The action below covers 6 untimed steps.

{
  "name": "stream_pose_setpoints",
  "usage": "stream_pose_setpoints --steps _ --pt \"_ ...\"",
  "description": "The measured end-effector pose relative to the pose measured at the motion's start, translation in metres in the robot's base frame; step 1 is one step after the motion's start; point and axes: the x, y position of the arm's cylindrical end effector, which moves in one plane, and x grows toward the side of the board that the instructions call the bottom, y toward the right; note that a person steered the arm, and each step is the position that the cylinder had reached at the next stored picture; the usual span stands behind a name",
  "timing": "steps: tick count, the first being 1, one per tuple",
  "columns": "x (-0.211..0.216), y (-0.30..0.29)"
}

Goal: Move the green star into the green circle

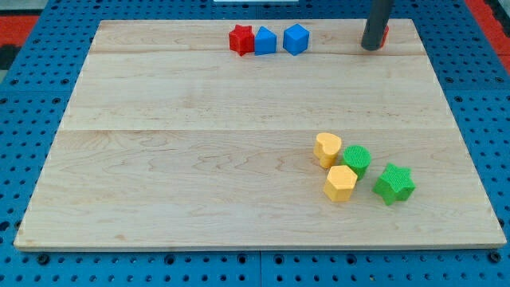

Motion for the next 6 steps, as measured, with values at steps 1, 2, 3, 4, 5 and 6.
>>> stream_pose_setpoints --steps 1,2,3,4,5,6 --pt "0.007 0.006" --pt "0.078 0.043" --pt "0.162 0.064" --pt "0.237 0.080" --pt "0.304 0.041" --pt "0.315 -0.046"
